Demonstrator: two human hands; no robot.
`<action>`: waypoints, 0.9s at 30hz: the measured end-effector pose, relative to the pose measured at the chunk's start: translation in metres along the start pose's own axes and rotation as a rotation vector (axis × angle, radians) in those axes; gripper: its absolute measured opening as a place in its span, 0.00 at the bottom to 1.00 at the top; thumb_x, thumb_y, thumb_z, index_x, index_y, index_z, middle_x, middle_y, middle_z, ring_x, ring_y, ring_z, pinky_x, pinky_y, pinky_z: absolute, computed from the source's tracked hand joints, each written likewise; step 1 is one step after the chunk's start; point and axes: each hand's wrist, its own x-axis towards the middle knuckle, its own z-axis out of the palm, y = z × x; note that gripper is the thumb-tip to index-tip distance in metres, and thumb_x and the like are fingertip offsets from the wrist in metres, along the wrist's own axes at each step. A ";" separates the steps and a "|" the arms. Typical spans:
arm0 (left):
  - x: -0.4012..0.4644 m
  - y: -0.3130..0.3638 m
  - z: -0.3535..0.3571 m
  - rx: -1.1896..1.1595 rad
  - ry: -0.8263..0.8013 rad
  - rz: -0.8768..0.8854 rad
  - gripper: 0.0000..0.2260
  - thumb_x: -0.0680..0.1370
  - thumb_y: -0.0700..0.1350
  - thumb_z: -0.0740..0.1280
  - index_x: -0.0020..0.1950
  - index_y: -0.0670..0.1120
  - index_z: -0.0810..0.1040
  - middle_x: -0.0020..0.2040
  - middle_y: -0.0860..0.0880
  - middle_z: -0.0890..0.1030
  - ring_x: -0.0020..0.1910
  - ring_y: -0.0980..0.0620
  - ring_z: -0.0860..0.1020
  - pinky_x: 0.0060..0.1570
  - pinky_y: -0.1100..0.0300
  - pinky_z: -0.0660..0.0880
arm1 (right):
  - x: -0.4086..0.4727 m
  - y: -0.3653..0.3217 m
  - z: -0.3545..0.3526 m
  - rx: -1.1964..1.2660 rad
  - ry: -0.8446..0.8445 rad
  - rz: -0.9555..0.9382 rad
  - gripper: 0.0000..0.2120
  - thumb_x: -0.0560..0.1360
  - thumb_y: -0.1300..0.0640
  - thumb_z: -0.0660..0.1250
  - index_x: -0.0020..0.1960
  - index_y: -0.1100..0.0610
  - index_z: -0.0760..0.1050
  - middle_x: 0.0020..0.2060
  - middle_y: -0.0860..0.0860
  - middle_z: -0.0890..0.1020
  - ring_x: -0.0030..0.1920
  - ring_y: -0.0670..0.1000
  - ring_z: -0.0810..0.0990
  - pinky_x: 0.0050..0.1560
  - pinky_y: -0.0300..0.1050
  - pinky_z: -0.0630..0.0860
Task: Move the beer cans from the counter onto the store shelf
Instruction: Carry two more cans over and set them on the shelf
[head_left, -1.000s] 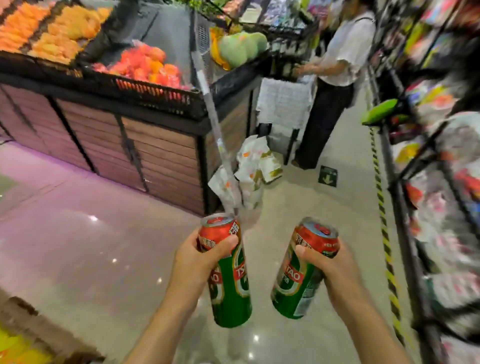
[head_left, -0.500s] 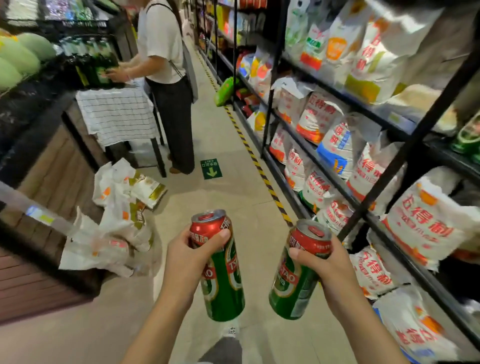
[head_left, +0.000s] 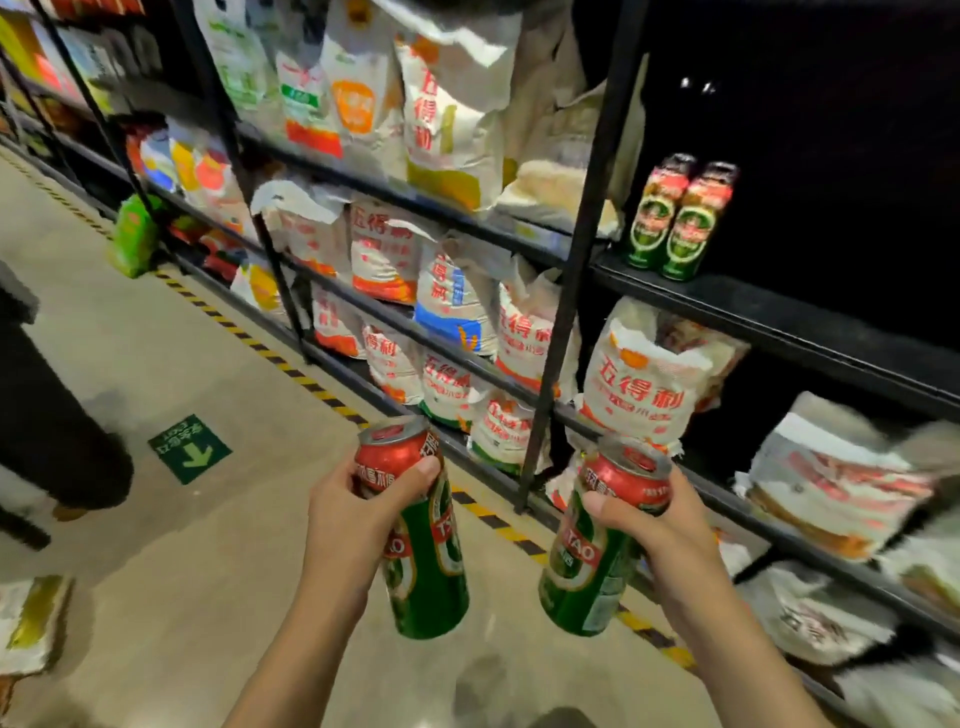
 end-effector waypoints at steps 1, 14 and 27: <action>0.011 0.002 0.012 0.003 -0.045 -0.001 0.12 0.67 0.48 0.73 0.49 0.53 0.78 0.42 0.53 0.83 0.41 0.57 0.81 0.37 0.65 0.72 | 0.007 -0.001 -0.009 0.006 0.044 -0.005 0.28 0.51 0.49 0.78 0.51 0.43 0.77 0.47 0.46 0.84 0.48 0.48 0.83 0.52 0.51 0.77; 0.128 0.027 0.223 0.012 -0.375 0.040 0.13 0.66 0.46 0.75 0.48 0.55 0.79 0.43 0.54 0.84 0.44 0.57 0.81 0.44 0.61 0.75 | 0.140 -0.027 -0.129 -0.007 0.309 -0.038 0.34 0.47 0.44 0.76 0.54 0.45 0.76 0.47 0.47 0.84 0.49 0.50 0.82 0.50 0.50 0.78; 0.206 0.073 0.386 0.000 -0.624 0.219 0.16 0.67 0.46 0.76 0.52 0.53 0.79 0.44 0.56 0.84 0.42 0.61 0.81 0.38 0.72 0.74 | 0.247 -0.072 -0.231 -0.101 0.437 -0.210 0.30 0.52 0.44 0.75 0.54 0.45 0.75 0.45 0.45 0.83 0.46 0.46 0.82 0.44 0.43 0.76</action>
